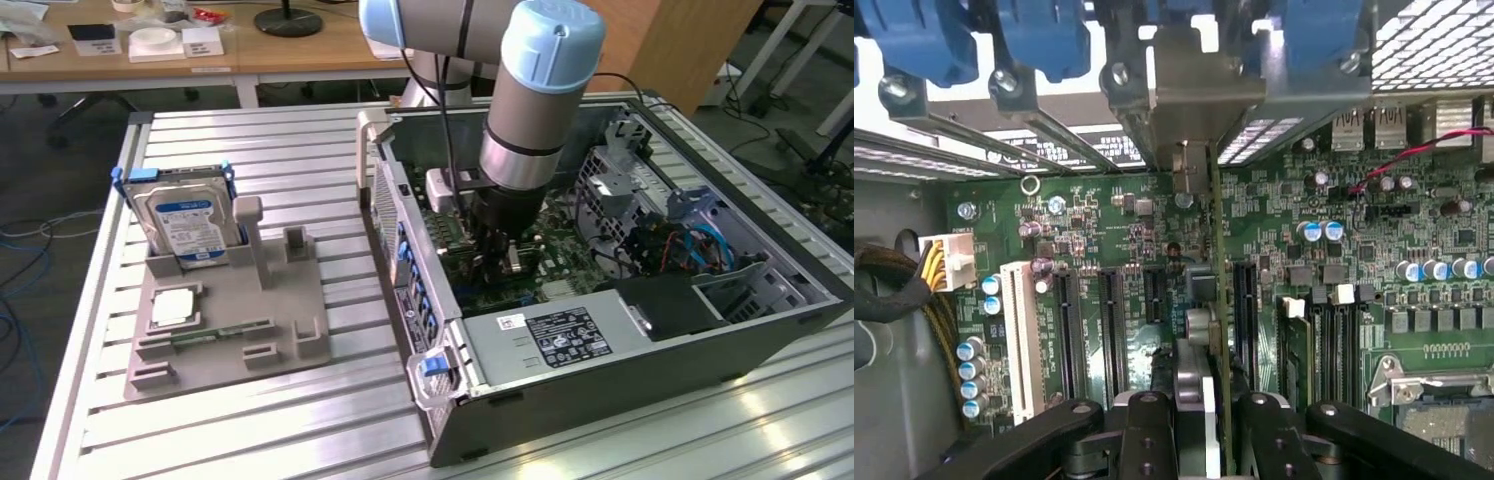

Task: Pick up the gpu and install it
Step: 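Insert the gpu into the slot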

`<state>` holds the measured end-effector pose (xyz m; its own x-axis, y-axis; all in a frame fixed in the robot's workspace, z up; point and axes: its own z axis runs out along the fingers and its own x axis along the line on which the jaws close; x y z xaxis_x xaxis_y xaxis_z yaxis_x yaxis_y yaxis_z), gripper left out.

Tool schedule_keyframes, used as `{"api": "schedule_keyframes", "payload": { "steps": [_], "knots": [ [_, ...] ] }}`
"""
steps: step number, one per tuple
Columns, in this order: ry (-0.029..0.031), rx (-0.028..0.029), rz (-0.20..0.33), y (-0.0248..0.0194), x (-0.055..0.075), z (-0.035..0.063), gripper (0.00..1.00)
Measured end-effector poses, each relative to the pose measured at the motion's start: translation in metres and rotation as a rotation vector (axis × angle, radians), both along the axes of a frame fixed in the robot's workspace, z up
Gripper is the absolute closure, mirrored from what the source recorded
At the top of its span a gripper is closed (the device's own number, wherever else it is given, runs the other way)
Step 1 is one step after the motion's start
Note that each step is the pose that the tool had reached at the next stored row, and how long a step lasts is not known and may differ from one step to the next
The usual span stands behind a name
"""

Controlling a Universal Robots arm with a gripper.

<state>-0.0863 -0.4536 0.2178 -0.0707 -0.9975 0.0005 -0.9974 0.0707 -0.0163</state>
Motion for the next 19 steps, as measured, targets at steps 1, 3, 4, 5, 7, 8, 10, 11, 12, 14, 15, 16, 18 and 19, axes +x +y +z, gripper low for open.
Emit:
{"api": "schedule_keyframes", "payload": {
  "steps": [1, 3, 4, 5, 7, 8, 10, 11, 12, 14, 15, 16, 18, 19],
  "knots": [
    [0.0001, -0.0004, 0.000, 0.0000, 0.0000, 0.0005, 0.71],
    [0.0001, -0.0005, 0.000, -0.0001, 0.0000, 0.0008, 0.71],
    [0.0001, -0.0005, 0.000, -0.0001, 0.0000, 0.0008, 0.71],
    [0.0002, -0.0006, 0.000, -0.0001, 0.0000, 0.0009, 0.71],
    [0.0002, -0.0007, 0.000, -0.0001, 0.0000, 0.0011, 0.71],
    [0.0003, -0.0009, 0.000, -0.0001, 0.0000, 0.0013, 0.71],
    [0.0003, -0.0008, 0.000, -0.0001, 0.0000, 0.0024, 0.71],
    [0.0003, -0.0008, 0.000, -0.0001, 0.0000, 0.0024, 0.71],
    [0.0002, -0.0008, 0.000, -0.0001, 0.0000, 0.0024, 0.71],
    [0.0002, -0.0008, 0.000, -0.0001, 0.0000, 0.0024, 0.71],
    [0.0002, -0.0008, 0.000, -0.0001, 0.0000, 0.0024, 0.71],
    [0.0003, -0.0008, 0.000, -0.0001, 0.0000, 0.0024, 0.71],
    [0.0009, -0.0008, 0.000, -0.0001, 0.0003, 0.0024, 0.71],
    [0.0018, -0.0008, 0.000, -0.0002, 0.0010, 0.0024, 0.71]
  ]
}}
